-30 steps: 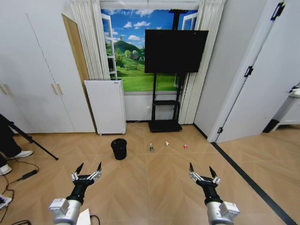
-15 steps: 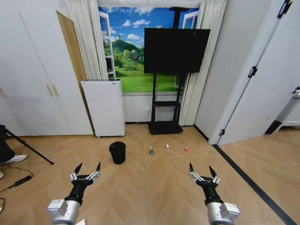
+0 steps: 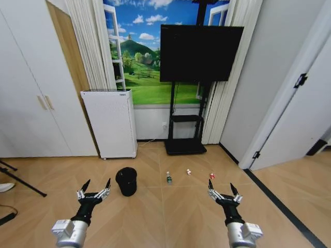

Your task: Pick up the trash bin and place the garbage on the floor into it.

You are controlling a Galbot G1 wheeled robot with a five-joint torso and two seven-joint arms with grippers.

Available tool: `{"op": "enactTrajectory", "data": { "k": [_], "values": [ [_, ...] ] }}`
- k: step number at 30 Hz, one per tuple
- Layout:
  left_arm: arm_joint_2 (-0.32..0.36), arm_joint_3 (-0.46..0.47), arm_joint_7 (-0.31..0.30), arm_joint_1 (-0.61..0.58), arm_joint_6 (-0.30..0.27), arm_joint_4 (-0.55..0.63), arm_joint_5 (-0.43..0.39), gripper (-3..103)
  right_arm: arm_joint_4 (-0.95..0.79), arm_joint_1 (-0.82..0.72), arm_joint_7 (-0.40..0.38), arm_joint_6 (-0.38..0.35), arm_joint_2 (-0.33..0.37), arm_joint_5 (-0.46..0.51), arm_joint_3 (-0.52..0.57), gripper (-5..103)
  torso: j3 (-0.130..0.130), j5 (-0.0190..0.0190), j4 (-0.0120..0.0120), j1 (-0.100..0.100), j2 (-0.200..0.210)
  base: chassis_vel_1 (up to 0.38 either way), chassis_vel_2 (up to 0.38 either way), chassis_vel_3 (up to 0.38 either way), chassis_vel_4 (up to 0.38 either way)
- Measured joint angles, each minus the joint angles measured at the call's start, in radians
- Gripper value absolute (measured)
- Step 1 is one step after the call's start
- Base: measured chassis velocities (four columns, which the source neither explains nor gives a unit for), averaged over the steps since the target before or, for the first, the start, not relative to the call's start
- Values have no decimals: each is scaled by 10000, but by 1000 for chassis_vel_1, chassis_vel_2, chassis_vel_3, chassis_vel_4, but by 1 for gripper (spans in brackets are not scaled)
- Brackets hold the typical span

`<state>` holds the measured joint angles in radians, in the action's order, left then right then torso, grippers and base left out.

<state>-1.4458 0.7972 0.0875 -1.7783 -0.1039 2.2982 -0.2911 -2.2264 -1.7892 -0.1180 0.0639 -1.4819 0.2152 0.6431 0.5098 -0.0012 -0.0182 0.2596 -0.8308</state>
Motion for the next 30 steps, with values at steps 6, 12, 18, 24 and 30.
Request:
{"op": "enactTrajectory", "data": {
  "k": [6,12,18,24,30],
  "values": [
    [-9,-10,-3,6,1,-5,5,98,58,34,-18,0,-13,13,-35,100,-1,-2,0,-1,-1,-358,364,363,-353],
    [-26,5,-3,-19,1,-5,20,98,132,74,-13,9,22,14,-69,100,-1,-1,-1,-1,-1,-362,322,360,-333],
    [-43,12,-3,-36,1,2,33,98,192,97,0,104,64,4,-90,100,-1,5,-1,-2,0,-406,281,433,-278],
    [-66,4,11,-51,2,2,51,98,328,176,110,408,110,-192,-88,100,1,22,1,0,2,-469,236,477,-237],
    [-73,33,17,-64,1,-22,51,98,423,202,157,639,130,-385,-107,100,4,12,0,5,4,-320,289,310,-286]
  ]
}}
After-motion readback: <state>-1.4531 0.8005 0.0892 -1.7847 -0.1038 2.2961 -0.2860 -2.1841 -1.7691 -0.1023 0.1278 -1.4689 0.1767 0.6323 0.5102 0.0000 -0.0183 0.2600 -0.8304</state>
